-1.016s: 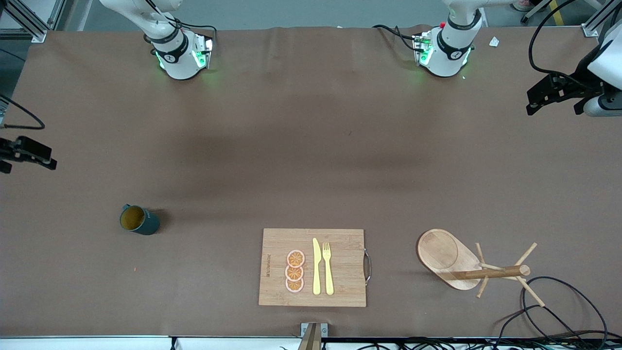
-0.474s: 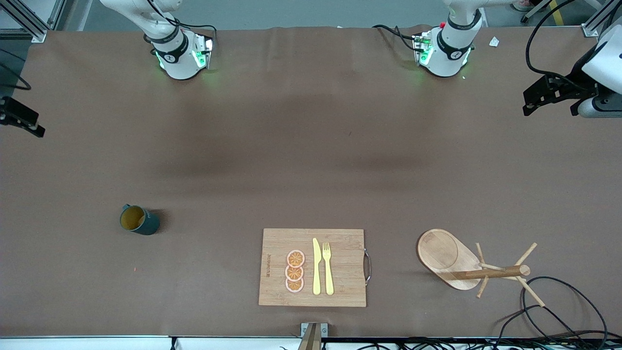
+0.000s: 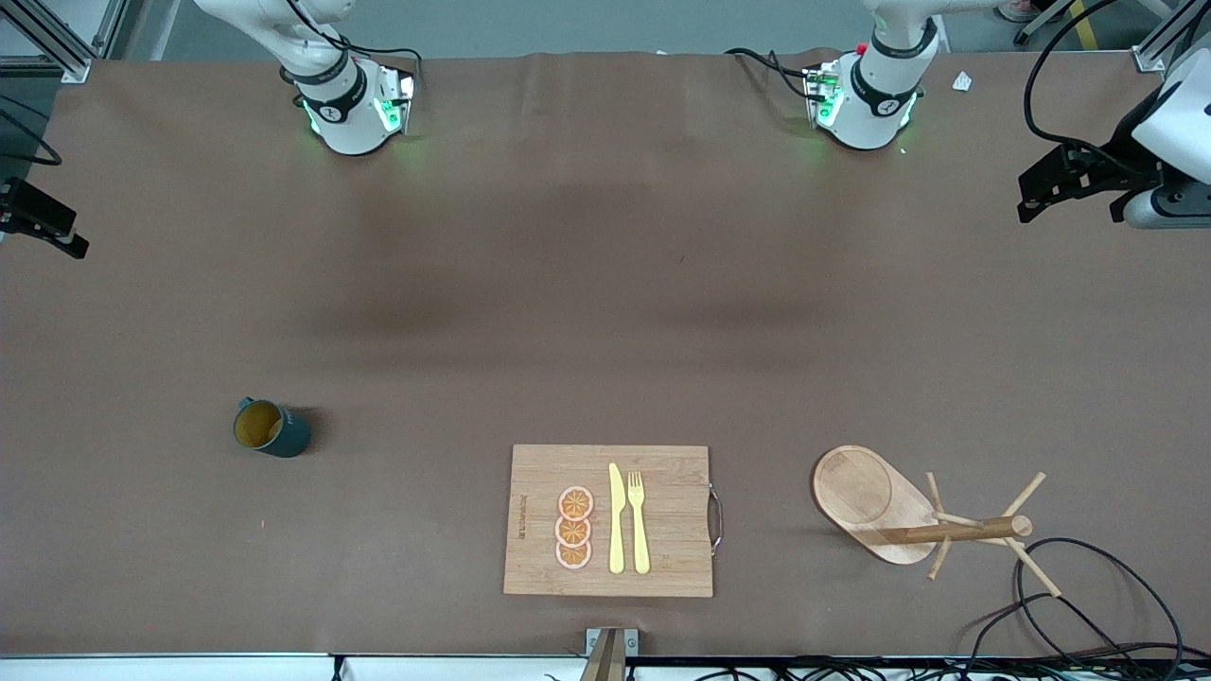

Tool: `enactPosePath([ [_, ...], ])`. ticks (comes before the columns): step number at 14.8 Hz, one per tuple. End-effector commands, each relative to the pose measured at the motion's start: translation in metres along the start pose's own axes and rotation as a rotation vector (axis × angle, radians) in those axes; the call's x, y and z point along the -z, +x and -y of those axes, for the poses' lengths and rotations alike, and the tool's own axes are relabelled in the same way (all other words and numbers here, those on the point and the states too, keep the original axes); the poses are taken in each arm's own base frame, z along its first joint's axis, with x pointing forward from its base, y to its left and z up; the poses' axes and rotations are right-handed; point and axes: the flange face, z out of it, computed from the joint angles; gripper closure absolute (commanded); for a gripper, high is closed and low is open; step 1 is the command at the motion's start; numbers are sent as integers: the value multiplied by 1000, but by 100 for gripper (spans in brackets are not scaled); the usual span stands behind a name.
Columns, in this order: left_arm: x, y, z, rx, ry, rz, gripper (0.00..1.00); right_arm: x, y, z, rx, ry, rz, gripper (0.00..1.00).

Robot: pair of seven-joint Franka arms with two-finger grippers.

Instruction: Transfer cup from left to right arm and place

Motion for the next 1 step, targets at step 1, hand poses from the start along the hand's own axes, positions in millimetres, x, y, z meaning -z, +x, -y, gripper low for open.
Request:
enactPosePath([
  [1, 4, -1, 4, -1, 3, 10, 0, -1, -3, -6, -33, -4, -7, 0],
])
